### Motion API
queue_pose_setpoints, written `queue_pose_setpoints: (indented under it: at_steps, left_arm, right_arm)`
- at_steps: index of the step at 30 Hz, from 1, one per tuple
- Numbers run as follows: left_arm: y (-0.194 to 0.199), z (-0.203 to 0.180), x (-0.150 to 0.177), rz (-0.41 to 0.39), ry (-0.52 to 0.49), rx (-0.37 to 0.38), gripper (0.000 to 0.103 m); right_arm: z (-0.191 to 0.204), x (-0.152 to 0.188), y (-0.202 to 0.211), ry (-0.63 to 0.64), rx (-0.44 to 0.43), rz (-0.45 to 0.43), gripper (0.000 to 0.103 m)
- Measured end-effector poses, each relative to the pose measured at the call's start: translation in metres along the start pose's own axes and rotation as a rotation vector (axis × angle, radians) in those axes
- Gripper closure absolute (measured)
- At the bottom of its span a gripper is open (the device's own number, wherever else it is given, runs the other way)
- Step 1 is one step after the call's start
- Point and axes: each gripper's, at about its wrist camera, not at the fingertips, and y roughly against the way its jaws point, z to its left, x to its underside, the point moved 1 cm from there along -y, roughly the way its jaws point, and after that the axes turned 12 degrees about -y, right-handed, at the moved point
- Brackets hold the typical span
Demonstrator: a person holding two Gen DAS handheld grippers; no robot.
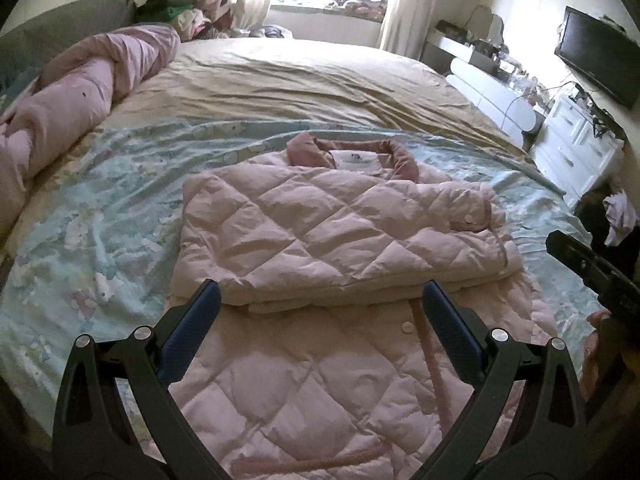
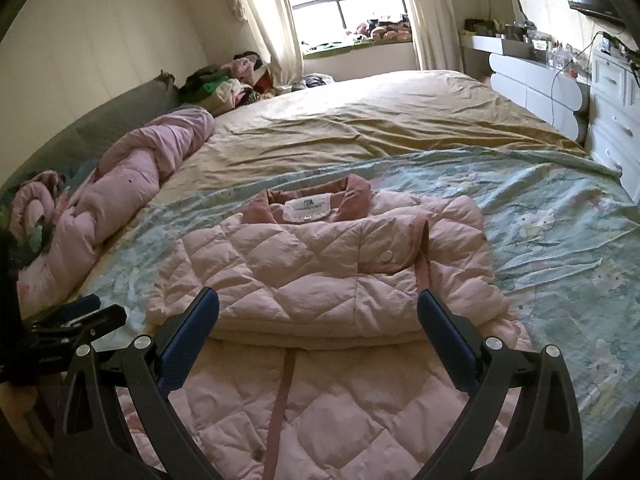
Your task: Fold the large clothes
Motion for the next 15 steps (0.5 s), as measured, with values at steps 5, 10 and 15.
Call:
queue_pose_setpoints:
  at_steps: [5, 10, 15]
  left_arm:
    - [0.014, -0.007, 0.002, -0.028, -0.012, -0.005, 0.008]
    - [0.030, -0.013, 0.009, -0.059, -0.018, -0.013, 0.008]
    - [0.040, -0.019, 0.022, -0.071, -0.028, -0.006, 0.008]
  right_arm:
    - [0.002, 0.000, 0.021, 0.009, -0.018, -0.031, 0.004]
    - [0.004, 0.002, 0.043, 0.015, -0.047, -0.059, 0.004]
    - [0.004, 0.010, 0.064, 0.041, -0.057, -0.085, 0.004]
